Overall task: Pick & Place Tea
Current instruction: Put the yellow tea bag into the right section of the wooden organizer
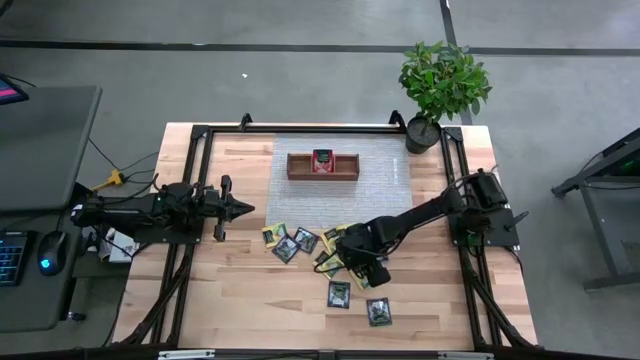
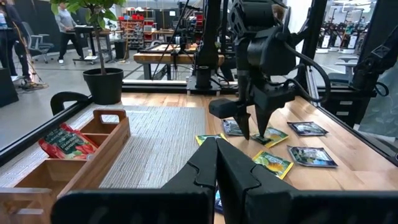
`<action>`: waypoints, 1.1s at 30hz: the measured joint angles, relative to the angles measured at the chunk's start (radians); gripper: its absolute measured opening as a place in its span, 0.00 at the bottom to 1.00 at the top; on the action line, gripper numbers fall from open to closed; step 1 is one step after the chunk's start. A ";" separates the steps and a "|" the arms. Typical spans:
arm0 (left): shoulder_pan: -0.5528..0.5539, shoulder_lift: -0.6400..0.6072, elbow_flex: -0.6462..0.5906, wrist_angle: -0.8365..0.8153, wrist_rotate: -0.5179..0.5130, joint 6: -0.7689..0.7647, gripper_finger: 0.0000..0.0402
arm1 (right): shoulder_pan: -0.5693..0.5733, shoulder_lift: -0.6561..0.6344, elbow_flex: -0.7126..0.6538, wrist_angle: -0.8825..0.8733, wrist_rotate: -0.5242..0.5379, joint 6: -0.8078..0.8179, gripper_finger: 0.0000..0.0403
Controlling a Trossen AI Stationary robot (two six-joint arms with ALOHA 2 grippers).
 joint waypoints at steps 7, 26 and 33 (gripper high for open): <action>0.000 0.000 0.000 0.000 0.000 0.000 0.00 | 0.019 0.006 -0.037 0.056 0.019 0.044 0.44; 0.000 0.000 0.000 0.000 0.000 0.000 0.00 | 0.028 0.005 -0.082 0.119 0.015 0.090 0.05; 0.000 0.000 0.000 0.000 0.000 0.000 0.00 | 0.029 -0.013 -0.085 0.151 0.013 0.107 0.01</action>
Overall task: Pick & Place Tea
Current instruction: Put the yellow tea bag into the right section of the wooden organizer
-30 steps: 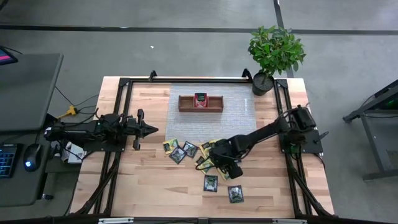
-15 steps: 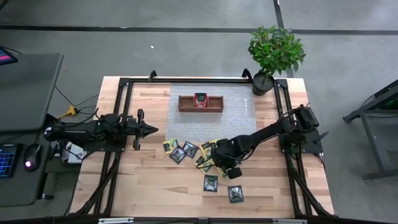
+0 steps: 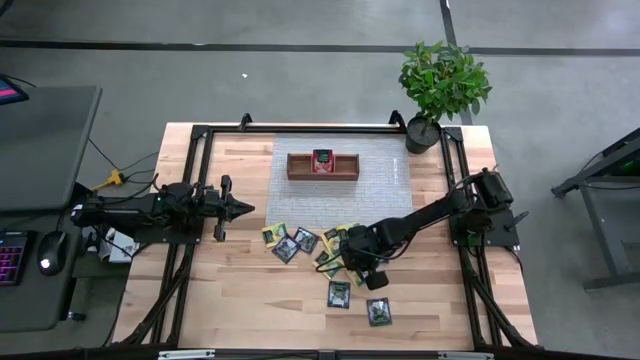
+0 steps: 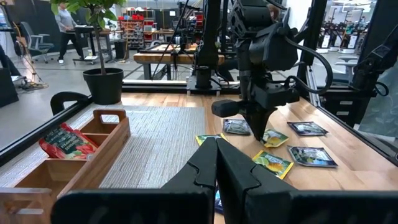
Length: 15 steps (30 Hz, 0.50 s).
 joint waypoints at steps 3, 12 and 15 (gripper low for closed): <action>0.000 0.000 0.000 0.000 0.000 0.000 0.00 | 0.000 -0.015 -0.001 0.004 0.002 0.005 0.00; 0.000 0.000 0.000 0.000 0.000 0.000 0.00 | 0.001 -0.126 0.030 -0.030 0.133 0.053 0.00; 0.000 0.000 0.000 0.000 0.000 0.000 0.00 | 0.000 -0.161 0.064 -0.078 0.221 0.062 0.00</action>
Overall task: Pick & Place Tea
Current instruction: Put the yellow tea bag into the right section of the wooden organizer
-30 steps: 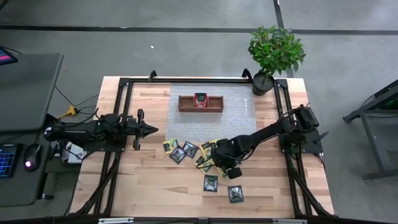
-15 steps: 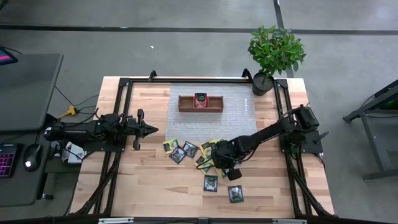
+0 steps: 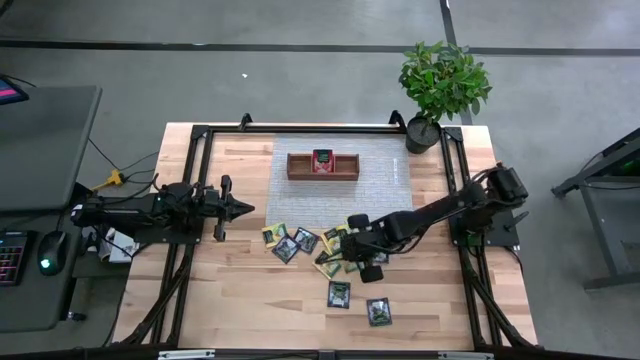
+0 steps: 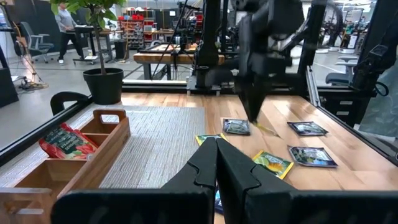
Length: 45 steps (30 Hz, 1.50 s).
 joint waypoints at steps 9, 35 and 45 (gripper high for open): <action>0.000 0.000 0.000 0.000 0.000 0.000 0.00 | -0.064 -0.060 0.145 -0.227 0.346 -0.009 0.00; 0.000 0.000 0.000 0.000 0.000 0.000 0.00 | -0.526 0.043 0.203 -0.038 0.466 -0.399 0.00; 0.000 0.000 0.000 0.000 0.000 0.000 0.00 | -0.593 0.088 0.203 -0.033 0.391 -0.396 0.00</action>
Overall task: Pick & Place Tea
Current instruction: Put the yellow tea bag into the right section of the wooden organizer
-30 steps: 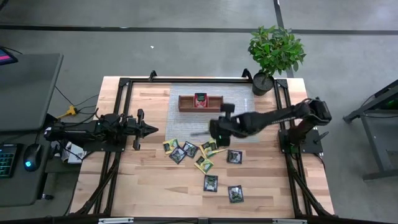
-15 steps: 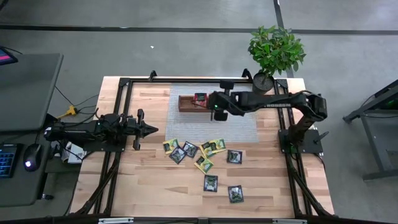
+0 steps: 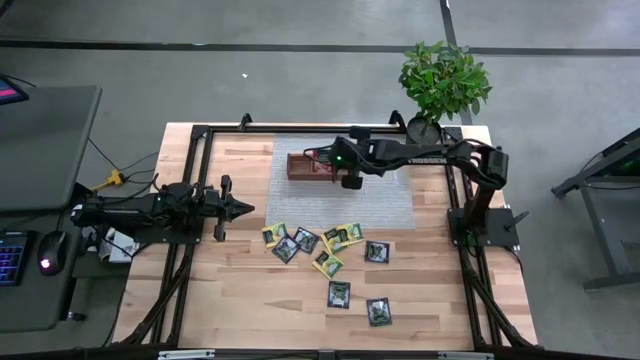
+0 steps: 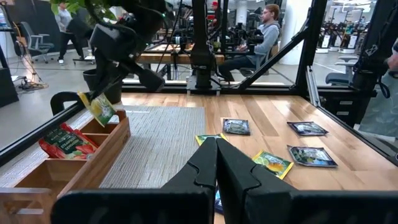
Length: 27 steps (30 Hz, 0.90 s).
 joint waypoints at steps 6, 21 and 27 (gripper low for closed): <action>0.000 0.000 0.000 0.000 0.000 0.000 0.00 | -0.031 0.012 0.000 0.006 -0.032 0.000 0.00; 0.000 0.000 0.000 0.000 0.000 0.000 0.00 | -0.051 0.035 0.000 0.026 -0.082 -0.006 0.02; 0.000 0.000 0.000 0.000 0.000 0.000 0.00 | -0.057 0.035 0.000 0.025 -0.080 -0.005 0.10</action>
